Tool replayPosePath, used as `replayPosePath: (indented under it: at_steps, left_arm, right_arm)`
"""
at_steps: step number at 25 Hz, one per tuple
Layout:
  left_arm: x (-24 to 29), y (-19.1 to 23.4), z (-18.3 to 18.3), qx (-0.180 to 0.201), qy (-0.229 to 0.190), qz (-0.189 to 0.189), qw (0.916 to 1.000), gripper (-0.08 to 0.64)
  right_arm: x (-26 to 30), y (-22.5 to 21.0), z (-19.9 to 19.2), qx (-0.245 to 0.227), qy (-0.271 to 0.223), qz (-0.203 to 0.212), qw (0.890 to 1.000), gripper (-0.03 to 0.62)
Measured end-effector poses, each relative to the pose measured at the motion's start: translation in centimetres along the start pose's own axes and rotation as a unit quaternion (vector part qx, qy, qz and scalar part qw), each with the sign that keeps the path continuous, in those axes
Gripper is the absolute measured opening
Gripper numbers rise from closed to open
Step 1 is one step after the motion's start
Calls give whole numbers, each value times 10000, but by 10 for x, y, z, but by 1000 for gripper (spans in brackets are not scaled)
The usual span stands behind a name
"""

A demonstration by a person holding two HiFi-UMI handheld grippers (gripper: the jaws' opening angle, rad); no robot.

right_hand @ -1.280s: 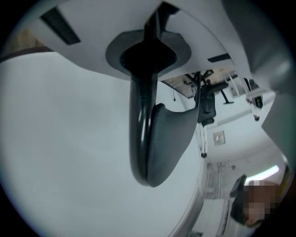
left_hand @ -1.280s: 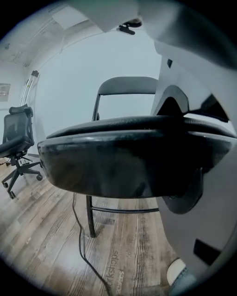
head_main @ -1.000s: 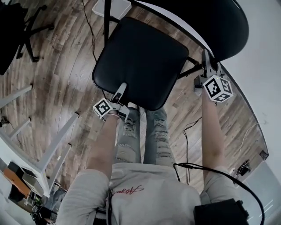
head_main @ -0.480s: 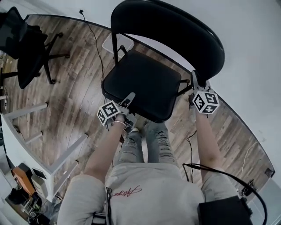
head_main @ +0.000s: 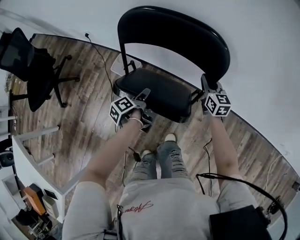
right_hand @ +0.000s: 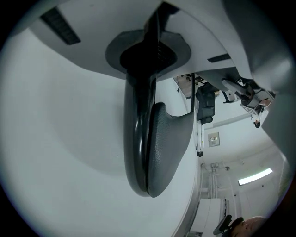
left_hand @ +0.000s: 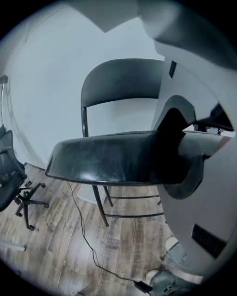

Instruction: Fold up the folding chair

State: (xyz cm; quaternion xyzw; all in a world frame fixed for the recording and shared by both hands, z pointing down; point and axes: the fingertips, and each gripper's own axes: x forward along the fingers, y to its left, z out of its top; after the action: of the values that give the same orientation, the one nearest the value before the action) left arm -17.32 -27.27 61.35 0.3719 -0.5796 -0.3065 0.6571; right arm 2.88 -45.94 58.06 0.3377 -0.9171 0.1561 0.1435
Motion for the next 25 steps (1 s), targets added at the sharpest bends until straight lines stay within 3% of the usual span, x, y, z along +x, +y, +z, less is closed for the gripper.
replayPosePath:
  at_steps: [7,13,25]
  left_arm:
    - [22,-22,7,-89,-321,313,9990,152]
    - [44,-47,10,-452,-820,434,9947,152]
    - [100,-91,24,31,-1157,1671,9791,152]
  right_arm:
    - [9,-13,2,180,115,154,9997,15]
    - [13,-16,11,-61,268,215,9994,15]
    - [29,-21,24,-263,673,-140,9973,15]
